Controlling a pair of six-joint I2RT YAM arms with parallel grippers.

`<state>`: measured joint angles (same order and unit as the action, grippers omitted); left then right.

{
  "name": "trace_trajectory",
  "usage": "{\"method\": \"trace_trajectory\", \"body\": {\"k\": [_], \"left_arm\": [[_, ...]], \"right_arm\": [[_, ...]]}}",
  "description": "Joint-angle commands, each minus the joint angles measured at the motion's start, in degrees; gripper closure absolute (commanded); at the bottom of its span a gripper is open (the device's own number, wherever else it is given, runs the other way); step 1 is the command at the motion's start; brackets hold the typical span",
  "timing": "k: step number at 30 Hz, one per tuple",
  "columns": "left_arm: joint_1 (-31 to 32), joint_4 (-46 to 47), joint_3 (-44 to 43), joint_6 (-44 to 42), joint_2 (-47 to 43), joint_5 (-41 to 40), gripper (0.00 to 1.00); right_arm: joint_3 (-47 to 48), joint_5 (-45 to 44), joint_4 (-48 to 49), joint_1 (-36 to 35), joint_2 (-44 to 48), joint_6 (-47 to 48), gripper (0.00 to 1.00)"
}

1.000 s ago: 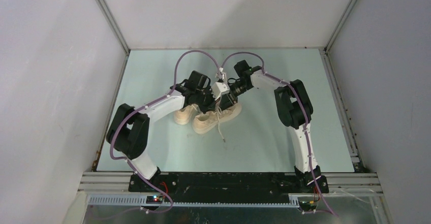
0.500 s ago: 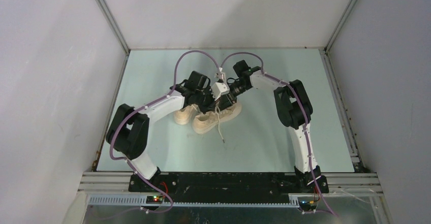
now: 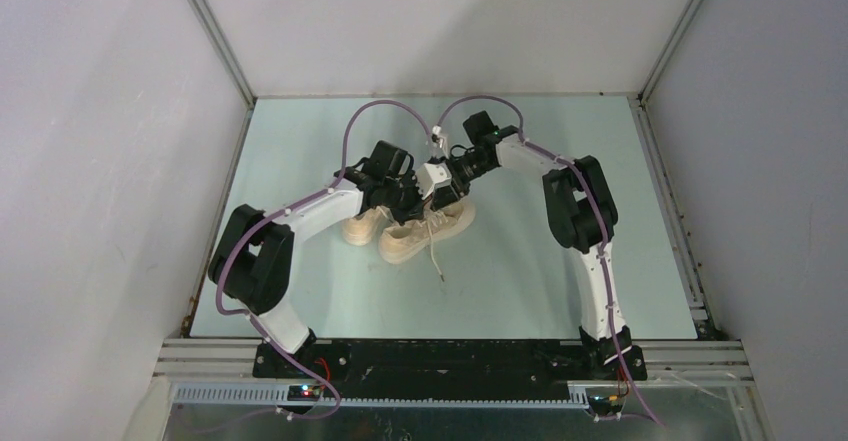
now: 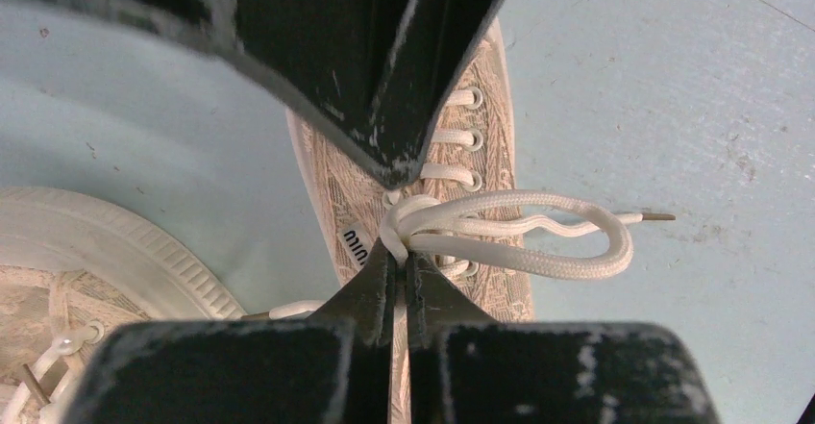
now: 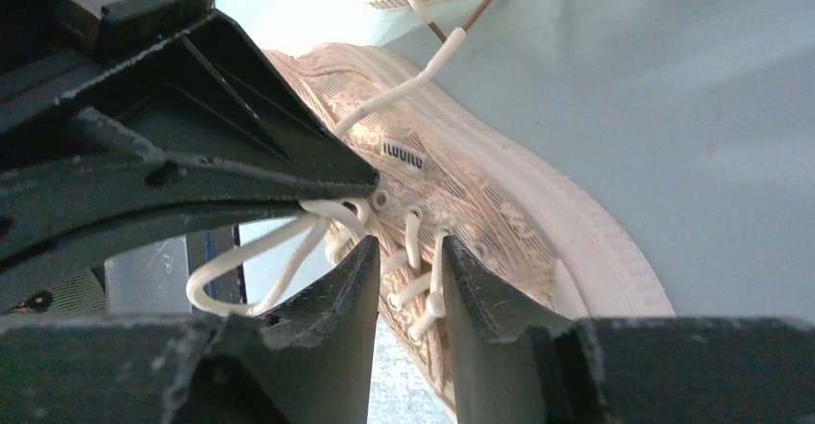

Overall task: Tie the shoes
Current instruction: Cross the shoelace with the shoelace, then tie the shoelace on the shoe.

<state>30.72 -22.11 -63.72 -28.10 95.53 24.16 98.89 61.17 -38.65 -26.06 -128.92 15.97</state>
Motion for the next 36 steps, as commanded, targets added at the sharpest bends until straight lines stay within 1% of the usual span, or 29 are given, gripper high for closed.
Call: {"method": "trace_trajectory", "body": {"k": [1,4,9,21,27,33,36], "left_arm": [[-0.3,0.8,-0.5,-1.5,-2.5,1.0,1.0],[-0.3,0.8,-0.3,-1.8,-2.5,0.2,1.0],[-0.3,1.1,0.4,-1.8,-2.7,-1.2,1.0],[-0.3,1.4,0.8,-1.2,-3.5,-0.3,0.99],[-0.3,2.3,2.1,-1.2,-4.3,-1.0,0.95],[-0.3,3.1,3.1,-0.9,-5.0,-2.4,0.93],[-0.2,3.5,3.2,-0.1,-5.0,-4.5,0.91]], "right_arm": [[2.9,-1.6,1.6,-2.4,-0.4,0.2,0.67],[3.1,-0.8,1.5,-2.9,-0.5,0.6,0.66],[2.7,3.1,-0.7,-2.9,-0.3,2.3,0.65],[2.1,4.2,0.5,-4.1,-0.9,0.9,0.65],[1.7,5.5,0.5,-5.2,-1.4,0.1,0.65],[1.1,6.9,1.9,-5.7,-2.1,-1.8,0.64],[1.0,7.6,1.8,-6.0,-2.1,-1.8,0.64]]}}
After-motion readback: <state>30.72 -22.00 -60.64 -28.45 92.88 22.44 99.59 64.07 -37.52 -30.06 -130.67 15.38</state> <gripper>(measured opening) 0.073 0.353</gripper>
